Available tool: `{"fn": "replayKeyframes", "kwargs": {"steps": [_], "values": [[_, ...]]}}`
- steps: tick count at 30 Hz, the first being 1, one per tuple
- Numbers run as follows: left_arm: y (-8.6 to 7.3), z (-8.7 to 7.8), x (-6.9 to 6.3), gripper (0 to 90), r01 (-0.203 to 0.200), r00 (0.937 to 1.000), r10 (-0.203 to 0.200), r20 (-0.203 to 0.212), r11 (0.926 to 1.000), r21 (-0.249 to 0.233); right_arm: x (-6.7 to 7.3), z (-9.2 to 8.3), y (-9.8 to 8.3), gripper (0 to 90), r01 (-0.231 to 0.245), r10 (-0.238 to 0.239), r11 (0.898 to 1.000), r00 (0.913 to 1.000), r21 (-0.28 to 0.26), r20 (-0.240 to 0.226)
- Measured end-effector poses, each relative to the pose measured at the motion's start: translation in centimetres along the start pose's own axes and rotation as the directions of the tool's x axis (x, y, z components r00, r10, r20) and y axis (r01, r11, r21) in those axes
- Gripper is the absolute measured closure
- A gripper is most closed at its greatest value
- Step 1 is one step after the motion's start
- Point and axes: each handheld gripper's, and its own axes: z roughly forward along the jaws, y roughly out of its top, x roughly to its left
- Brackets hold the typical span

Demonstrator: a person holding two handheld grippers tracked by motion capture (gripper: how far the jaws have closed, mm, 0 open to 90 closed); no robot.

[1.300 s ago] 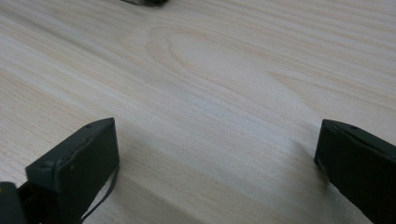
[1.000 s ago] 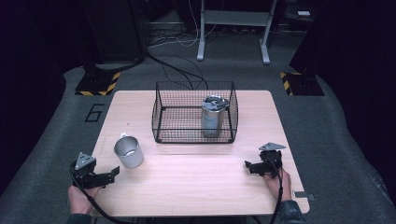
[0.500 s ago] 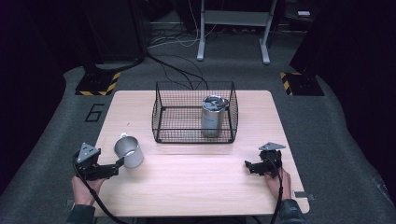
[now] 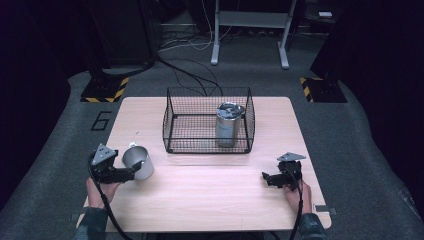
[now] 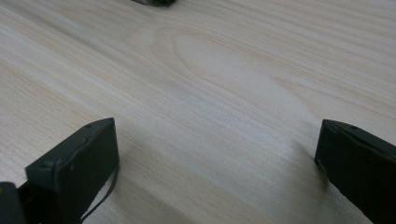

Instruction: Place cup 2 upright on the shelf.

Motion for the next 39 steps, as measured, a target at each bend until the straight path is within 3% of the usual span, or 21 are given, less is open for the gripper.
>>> {"fn": "replayKeyframes", "kwargs": {"steps": [19, 30, 39], "values": [[-0.1, 2.5, -0.3, 0.0, -0.015, 0.9995, 0.015, -0.028, 0.9996, 0.023, 0.0, 0.0, 0.0, 0.0, -0.001, 0.001, 1.000, 1.0000, 0.000, 0.000], [-0.7, 3.5, 0.2, 0.1, 0.033, 0.9988, -0.031, -0.037, 0.9984, 0.045, 0.0, 0.0, 0.0, 0.0, -0.002, 0.002, 1.000, 1.0000, 0.000, 0.001], [-0.8, 3.9, -0.1, 5.3, 0.039, 0.9987, -0.037, -0.036, 0.9978, 0.053, 0.0, 0.0, 0.0, 0.0, -0.001, 0.001, 1.000, 1.0000, 0.000, 0.000]]}}
